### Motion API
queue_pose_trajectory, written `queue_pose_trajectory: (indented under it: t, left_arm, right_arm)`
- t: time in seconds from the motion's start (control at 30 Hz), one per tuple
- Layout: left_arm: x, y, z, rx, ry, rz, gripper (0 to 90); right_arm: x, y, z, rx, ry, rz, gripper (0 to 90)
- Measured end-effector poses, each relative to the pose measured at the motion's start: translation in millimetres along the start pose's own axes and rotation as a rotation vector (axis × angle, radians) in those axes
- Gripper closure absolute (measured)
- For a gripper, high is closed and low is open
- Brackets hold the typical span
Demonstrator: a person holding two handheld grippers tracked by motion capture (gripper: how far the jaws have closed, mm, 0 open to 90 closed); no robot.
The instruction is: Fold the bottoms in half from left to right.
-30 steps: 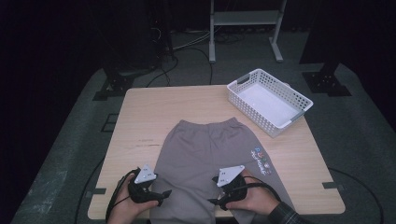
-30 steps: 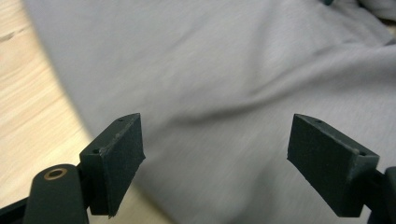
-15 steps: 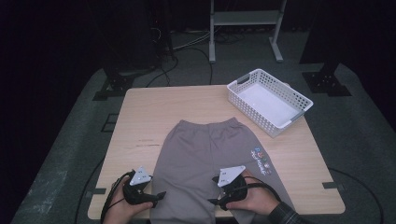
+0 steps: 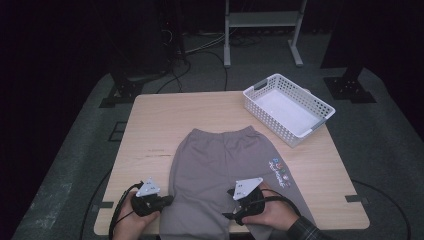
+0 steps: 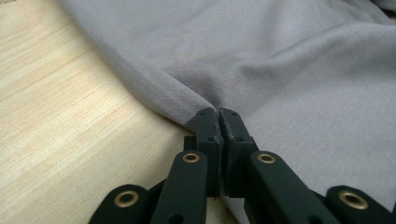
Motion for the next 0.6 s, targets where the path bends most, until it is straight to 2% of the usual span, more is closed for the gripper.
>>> queue_pose_trajectory:
  t: [0.1, 0.2, 0.33, 0.43, 0.5, 0.6]
  left_arm:
    - [0.6, -0.1, 0.5, -0.004, -0.01, 0.002, 88.4]
    - [2.6, -1.2, -0.7, -0.011, 0.0, -0.009, 88.4]
    - [9.0, -6.3, -3.7, -0.037, 0.018, -0.068, 88.4]
    - [14.5, -8.7, -5.4, -0.073, 0.025, -0.121, 88.4]
    - [19.0, -9.1, -7.5, -0.093, 0.037, -0.146, 88.4]
    - [26.4, -8.3, -10.2, -0.119, 0.063, -0.167, 88.4]
  right_arm:
    - [-0.1, 0.1, -0.3, 0.0, 0.0, -0.001, 23.5]
    - [-0.3, 0.0, -0.7, 0.001, -0.001, -0.002, 23.5]
    - [-0.3, 0.0, -1.5, 0.002, -0.003, -0.003, 24.1]
    - [0.7, -1.7, -2.9, -0.001, 0.005, 0.014, 26.9]
    - [0.7, -4.2, -6.7, -0.013, 0.018, 0.023, 28.9]
    - [0.9, -12.4, -16.4, -0.048, 0.051, 0.009, 29.2]
Point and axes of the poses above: each handheld gripper's, and its own axes: y roughly forward along the jaws, x roughly out of its top, z roughly to its left, the point moved 1 cm from there along y, roughly forward along the jaws, and after that the axes turned 11 degrees about -x, right-handed, at the moved point
